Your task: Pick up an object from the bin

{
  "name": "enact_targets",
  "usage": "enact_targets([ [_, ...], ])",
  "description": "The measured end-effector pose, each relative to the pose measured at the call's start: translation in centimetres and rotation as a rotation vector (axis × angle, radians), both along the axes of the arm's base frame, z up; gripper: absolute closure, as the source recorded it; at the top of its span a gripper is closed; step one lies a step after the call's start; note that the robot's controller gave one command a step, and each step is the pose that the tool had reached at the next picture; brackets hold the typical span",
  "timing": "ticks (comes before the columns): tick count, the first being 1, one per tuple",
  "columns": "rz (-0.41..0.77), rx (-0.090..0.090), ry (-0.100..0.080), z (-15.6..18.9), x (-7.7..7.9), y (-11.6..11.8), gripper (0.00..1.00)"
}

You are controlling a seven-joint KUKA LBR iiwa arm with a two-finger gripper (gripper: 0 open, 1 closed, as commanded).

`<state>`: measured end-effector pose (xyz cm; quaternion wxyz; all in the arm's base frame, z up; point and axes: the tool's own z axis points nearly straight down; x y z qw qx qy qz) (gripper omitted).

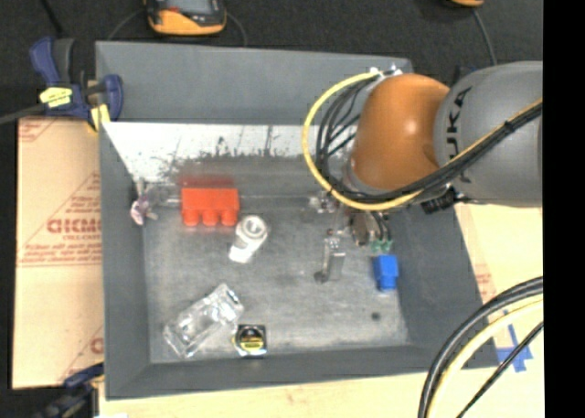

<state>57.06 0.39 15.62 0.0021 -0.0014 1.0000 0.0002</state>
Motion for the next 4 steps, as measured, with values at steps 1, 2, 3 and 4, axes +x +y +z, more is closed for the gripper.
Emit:
enact_targets([
  [1, 0.256, -0.003, 0.007, -5.1, -5.0, -2.1, 0.0],
  [2, 0.163, 0.001, -0.008, 3.6, -2.8, 2.6, 0.0],
  [3, 0.255, -0.007, -0.004, 4.5, 3.9, -10.6, 0.0],
  [4, 0.427, -0.005, -0.005, 7.8, 7.9, -9.5, 0.0],
])
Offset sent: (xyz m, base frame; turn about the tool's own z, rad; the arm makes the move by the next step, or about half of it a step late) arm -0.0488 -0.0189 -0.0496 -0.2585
